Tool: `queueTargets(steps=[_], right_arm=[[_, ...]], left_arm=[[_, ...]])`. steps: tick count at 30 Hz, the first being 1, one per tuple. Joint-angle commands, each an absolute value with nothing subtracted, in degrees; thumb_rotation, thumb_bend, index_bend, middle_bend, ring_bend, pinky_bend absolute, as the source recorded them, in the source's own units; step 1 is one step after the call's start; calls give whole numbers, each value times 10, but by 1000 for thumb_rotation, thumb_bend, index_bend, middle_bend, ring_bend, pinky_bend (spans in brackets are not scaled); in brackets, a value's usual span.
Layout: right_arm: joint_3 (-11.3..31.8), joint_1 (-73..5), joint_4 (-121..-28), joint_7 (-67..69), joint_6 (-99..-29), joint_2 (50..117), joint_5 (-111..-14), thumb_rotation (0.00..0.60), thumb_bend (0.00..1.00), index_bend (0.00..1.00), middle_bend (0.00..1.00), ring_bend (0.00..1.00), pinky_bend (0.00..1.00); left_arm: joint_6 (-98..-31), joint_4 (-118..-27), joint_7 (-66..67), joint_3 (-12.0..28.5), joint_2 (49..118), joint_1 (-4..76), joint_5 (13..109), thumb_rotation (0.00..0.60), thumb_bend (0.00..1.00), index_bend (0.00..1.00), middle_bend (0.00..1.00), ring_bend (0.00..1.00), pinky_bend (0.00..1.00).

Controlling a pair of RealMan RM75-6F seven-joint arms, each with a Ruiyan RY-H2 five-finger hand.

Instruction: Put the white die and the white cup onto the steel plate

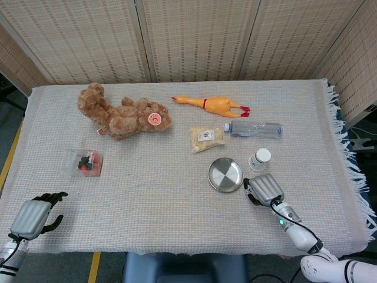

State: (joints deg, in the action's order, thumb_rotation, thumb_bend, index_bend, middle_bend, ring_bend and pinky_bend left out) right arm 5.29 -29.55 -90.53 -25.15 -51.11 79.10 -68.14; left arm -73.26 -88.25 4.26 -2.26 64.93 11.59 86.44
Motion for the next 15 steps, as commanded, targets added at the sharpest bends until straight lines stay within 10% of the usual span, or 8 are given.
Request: queueTargets(steps=[1, 15], right_arm=[[59, -317, -863, -242, -511, 826, -676, 600, 390, 559, 829, 940, 949], [66, -350, -731, -130, -525, 924, -749, 600, 383, 482, 830, 936, 948]], left_arm=[[-731, -882, 41, -23, 649, 117, 864, 600, 362, 242, 332, 301, 446], [-730, -881, 36, -24, 648, 117, 866, 600, 362, 242, 332, 301, 447]])
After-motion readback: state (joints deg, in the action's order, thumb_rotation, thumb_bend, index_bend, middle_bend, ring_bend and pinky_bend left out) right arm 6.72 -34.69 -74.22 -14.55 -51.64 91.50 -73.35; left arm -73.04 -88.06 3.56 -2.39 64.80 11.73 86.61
